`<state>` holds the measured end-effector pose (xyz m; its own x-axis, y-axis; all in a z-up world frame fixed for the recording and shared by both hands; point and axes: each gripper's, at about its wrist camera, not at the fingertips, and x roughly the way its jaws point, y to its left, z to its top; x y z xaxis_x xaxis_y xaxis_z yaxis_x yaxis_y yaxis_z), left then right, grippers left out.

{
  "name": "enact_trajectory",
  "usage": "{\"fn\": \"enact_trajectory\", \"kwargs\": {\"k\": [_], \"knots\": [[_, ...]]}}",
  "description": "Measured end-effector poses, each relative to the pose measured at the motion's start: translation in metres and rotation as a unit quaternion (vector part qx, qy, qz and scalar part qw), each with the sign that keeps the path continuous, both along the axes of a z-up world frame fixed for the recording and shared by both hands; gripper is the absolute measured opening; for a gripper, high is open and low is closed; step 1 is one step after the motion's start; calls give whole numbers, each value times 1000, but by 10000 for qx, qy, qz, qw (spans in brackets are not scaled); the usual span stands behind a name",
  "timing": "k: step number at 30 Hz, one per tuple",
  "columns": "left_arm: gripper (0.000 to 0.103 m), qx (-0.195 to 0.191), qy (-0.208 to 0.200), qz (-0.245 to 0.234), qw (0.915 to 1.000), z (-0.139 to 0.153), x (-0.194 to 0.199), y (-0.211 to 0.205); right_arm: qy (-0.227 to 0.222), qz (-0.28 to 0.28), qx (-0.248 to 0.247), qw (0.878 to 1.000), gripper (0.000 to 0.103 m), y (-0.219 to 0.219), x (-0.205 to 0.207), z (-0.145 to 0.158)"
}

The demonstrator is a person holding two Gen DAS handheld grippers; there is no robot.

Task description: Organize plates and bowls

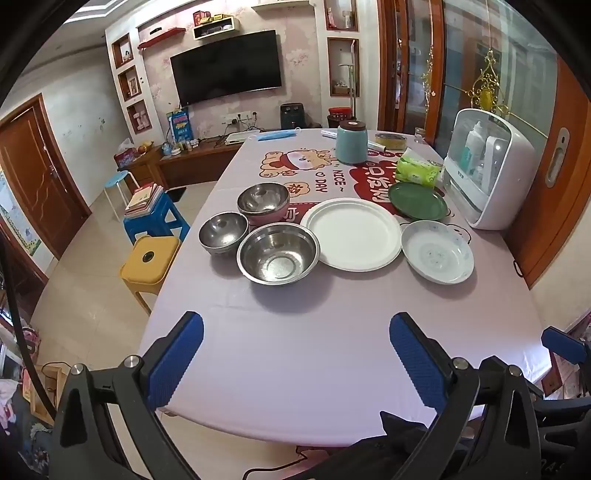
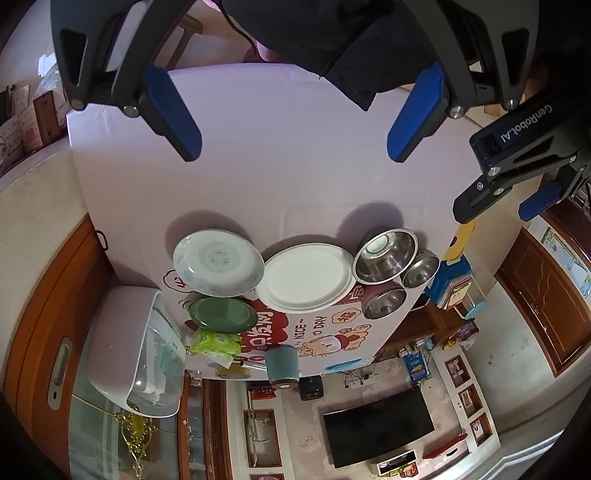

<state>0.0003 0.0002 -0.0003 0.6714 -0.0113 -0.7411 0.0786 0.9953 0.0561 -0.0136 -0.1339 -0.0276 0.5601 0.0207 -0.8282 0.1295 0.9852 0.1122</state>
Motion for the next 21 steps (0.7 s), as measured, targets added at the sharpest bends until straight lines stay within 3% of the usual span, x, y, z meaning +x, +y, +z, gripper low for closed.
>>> {"fn": "enact_trajectory", "kwargs": {"k": [21], "knots": [[100, 50, 66, -35, 10000, -5, -1, -1, -6, 13, 25, 10000, 101, -1, 7, -3]]}}
